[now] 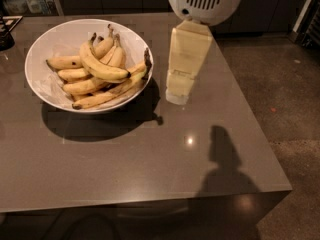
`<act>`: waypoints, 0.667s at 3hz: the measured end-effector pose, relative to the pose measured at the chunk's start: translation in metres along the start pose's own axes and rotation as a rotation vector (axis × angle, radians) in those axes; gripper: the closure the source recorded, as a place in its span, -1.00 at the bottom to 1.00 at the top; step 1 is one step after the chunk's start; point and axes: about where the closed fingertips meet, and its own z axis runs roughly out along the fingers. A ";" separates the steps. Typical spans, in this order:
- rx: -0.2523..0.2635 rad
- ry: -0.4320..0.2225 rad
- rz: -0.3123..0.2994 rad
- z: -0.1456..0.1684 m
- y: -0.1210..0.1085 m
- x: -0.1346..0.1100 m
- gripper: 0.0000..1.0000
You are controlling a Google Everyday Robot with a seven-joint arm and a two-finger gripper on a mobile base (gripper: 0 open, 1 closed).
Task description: Pick banana from white bowl
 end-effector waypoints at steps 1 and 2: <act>-0.083 -0.024 -0.025 0.024 0.005 -0.038 -1.00; -0.054 -0.063 -0.026 0.019 0.001 -0.048 -1.00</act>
Offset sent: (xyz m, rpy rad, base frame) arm 0.0132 0.0344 -0.0176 0.0302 0.0639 0.0374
